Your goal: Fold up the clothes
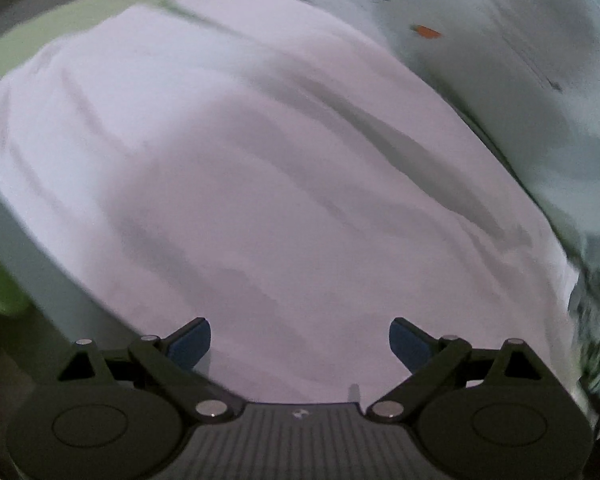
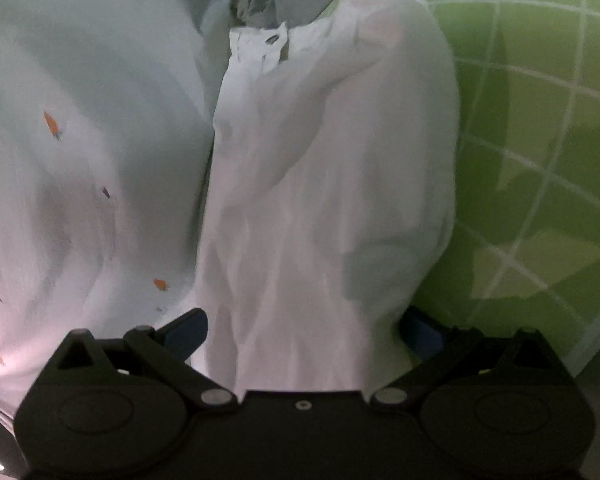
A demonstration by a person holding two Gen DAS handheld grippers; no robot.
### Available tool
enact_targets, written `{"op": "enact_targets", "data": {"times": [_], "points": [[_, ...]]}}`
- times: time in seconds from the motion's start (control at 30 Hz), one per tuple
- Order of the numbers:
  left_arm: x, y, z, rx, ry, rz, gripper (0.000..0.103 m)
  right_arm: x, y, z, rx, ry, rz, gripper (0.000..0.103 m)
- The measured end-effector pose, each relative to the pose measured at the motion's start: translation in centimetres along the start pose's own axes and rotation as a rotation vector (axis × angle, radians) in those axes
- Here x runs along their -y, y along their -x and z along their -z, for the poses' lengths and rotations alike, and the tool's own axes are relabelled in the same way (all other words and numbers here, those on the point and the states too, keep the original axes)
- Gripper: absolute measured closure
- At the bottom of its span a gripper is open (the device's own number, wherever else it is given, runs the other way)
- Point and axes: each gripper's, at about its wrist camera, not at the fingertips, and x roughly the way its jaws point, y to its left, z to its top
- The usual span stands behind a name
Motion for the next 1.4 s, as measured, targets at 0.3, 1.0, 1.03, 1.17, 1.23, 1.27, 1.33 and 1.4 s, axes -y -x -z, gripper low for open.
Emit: {"op": "enact_targets", "data": {"times": [0.3,1.0,1.03,1.17,1.23,1.27,1.33,1.4], "points": [[-6.8,0.7,-1.5,-0.005,0.219,0.006,0.007,-2.3,-2.9,3.4,-0.085,0.041,0.002,0.0],[-24.1,1.2,-11.3,-0.037,0.506,0.117,0.001,-4.8,-6.3,9.7,0.295,-0.075,0.037,0.0],[-24.5,1.4,-11.6,-0.032,0.507,0.12,0.001,-4.8,-6.3,10.0,0.314,-0.078,0.038,0.0],[-25.4,2.4,-14.0,0.057,0.433,0.009,0.001,-4.6,-5.9,11.1,0.37,-0.078,0.047,0.0],[-26.1,2.2,-15.0,0.049,0.411,0.007,0.001,-4.4,-5.6,11.6,0.387,-0.079,0.051,0.0],[-26.5,2.0,-15.6,0.044,0.401,0.009,0.001,-4.1,-5.2,11.9,0.394,-0.078,0.053,0.0],[-26.2,1.8,-15.8,0.036,0.372,-0.005,0.001,-3.6,-4.6,12.3,0.404,-0.085,0.055,0.0],[-26.0,1.6,-15.9,0.028,0.342,-0.02,0.001,-3.3,-4.0,12.7,0.414,-0.099,0.057,0.0]]}}
